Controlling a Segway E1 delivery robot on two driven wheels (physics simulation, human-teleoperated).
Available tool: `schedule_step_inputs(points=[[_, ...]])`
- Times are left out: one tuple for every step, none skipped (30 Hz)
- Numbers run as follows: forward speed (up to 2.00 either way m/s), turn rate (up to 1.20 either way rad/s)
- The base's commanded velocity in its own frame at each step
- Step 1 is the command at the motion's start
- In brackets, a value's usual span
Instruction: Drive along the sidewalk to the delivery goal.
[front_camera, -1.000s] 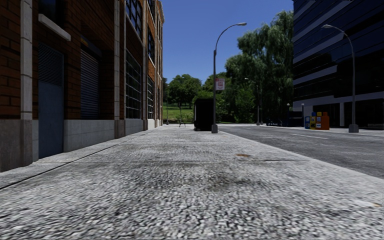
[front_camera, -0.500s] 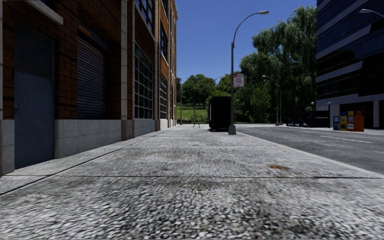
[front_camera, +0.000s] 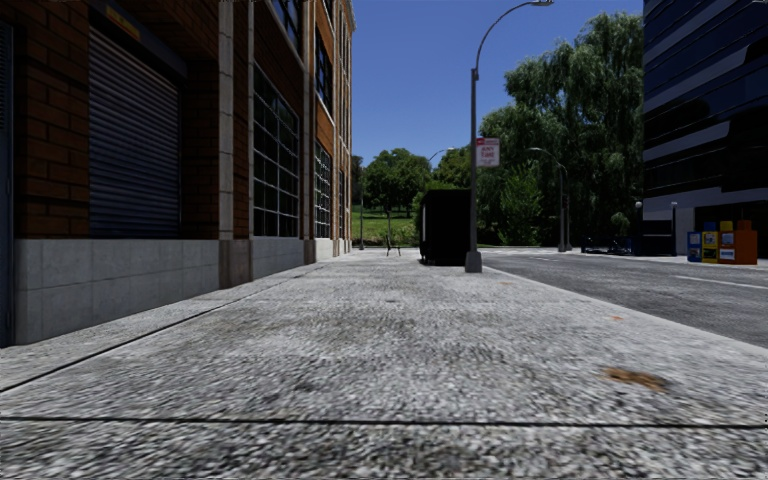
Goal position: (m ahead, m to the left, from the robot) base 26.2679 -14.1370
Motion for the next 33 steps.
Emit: schedule_step_inputs(points=[[2.0, 0.0], [2.0, 0.0], [2.0, 0.0], [2.0, 0.0], [2.0, 0.0], [2.0, 0.0], [2.0, 0.0], [2.0, 0.0], [2.0, 0.0], [2.0, 0.0], [2.0, 0.0], [2.0, 0.0], [2.0, 0.0], [2.0, 0.0], [2.0, 0.0], [2.0, 0.0], [2.0, 0.0], [2.0, 0.0], [2.0, 0.0], [2.0, 0.0], [2.0, 0.0], [2.0, 0.0], [2.0, 0.0], [2.0, 0.0], [2.0, 0.0], [2.0, 0.0], [2.0, 0.0], [2.0, 0.0], [2.0, 0.0], [2.0, 0.0], [2.0, 0.0], [2.0, 0.0], [2.0, 0.0]])
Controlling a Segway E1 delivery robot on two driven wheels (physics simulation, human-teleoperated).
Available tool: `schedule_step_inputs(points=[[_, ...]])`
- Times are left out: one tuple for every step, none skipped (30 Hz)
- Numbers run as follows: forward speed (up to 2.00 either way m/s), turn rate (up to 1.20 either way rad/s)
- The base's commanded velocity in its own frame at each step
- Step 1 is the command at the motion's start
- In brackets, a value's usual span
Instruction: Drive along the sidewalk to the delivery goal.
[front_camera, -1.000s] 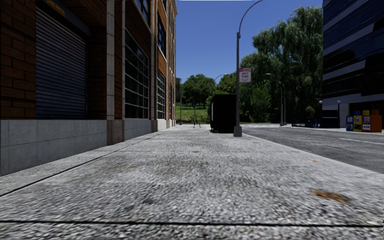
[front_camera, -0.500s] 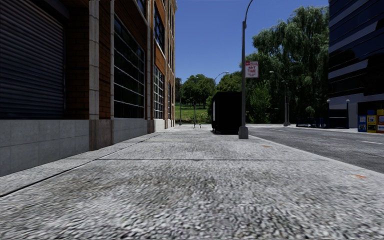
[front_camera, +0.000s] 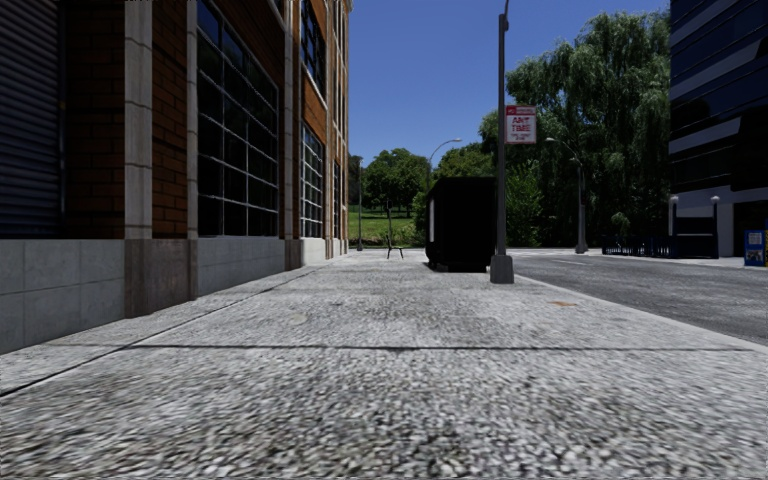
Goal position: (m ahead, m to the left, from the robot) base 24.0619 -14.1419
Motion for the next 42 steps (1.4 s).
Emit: schedule_step_inputs(points=[[2.0, 0.0], [2.0, 0.0], [2.0, 0.0], [2.0, 0.0], [2.0, 0.0], [2.0, 0.0], [2.0, 0.0], [2.0, 0.0], [2.0, 0.0], [2.0, 0.0], [2.0, 0.0], [2.0, 0.0], [2.0, 0.0], [2.0, 0.0], [2.0, 0.0], [2.0, 0.0], [2.0, 0.0], [2.0, 0.0], [2.0, 0.0], [2.0, 0.0], [2.0, 0.0], [2.0, 0.0], [2.0, 0.0], [2.0, 0.0], [2.0, 0.0], [2.0, 0.0], [2.0, 0.0], [2.0, 0.0], [2.0, 0.0], [2.0, 0.0], [2.0, 0.0], [2.0, 0.0], [2.0, 0.0], [2.0, 0.0], [2.0, 0.0], [2.0, 0.0], [2.0, 0.0], [2.0, 0.0], [2.0, 0.0], [2.0, 0.0], [2.0, 0.0], [2.0, 0.0]])
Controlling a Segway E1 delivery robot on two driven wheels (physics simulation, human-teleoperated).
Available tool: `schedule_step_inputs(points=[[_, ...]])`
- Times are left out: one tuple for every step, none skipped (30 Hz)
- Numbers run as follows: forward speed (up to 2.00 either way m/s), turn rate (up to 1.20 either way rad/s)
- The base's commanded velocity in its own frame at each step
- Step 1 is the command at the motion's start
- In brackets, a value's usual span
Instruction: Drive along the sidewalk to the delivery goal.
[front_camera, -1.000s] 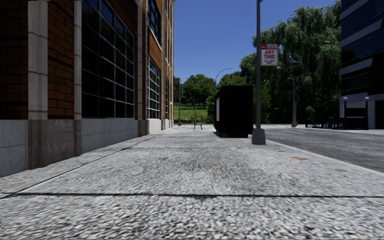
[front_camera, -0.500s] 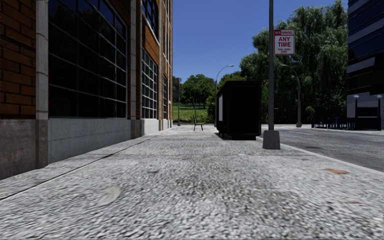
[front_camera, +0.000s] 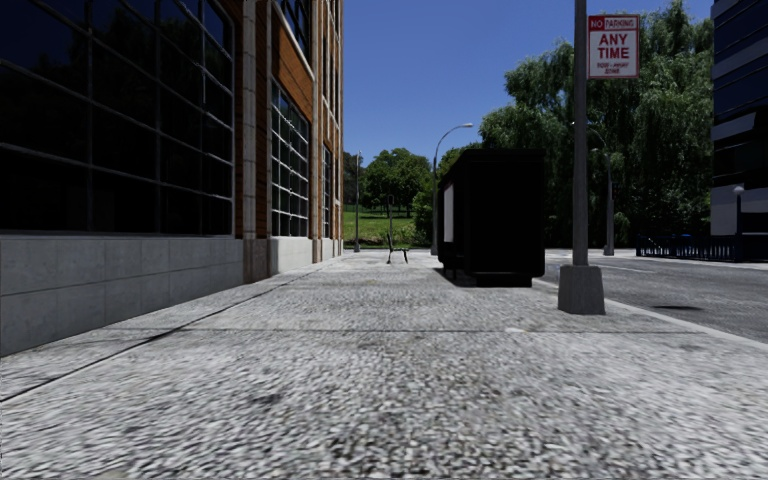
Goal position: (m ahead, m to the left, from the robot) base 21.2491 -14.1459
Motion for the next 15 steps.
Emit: schedule_step_inputs(points=[[2.0, 0.0], [2.0, 0.0], [2.0, 0.0], [2.0, 0.0], [2.0, 0.0], [2.0, 0.0], [2.0, 0.0], [2.0, 0.0], [2.0, 0.0], [2.0, 0.0], [2.0, 0.0], [2.0, 0.0], [2.0, 0.0], [2.0, 0.0], [2.0, 0.0]])
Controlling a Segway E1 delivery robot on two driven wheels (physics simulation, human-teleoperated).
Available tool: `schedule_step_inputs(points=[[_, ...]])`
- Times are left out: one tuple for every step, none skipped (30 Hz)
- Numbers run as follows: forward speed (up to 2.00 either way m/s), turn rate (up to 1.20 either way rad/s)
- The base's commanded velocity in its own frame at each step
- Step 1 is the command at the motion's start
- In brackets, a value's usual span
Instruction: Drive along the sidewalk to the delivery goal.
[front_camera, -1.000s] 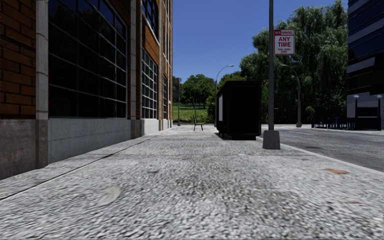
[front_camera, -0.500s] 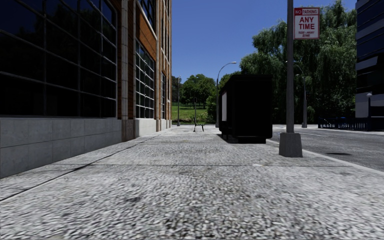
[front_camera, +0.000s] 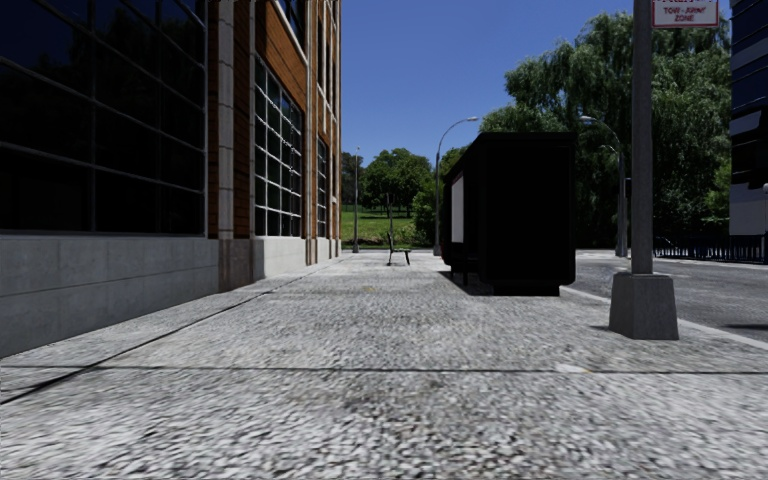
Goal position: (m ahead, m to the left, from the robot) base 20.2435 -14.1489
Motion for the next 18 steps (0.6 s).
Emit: schedule_step_inputs(points=[[2.0, 0.0], [2.0, 0.0], [2.0, 0.0], [2.0, 0.0], [2.0, 0.0], [2.0, 0.0], [2.0, 0.0], [2.0, 0.0], [2.0, 0.0], [2.0, 0.0], [2.0, 0.0], [2.0, 0.0], [2.0, 0.0], [2.0, 0.0], [2.0, 0.0], [2.0, 0.0], [2.0, 0.0], [2.0, 0.0]])
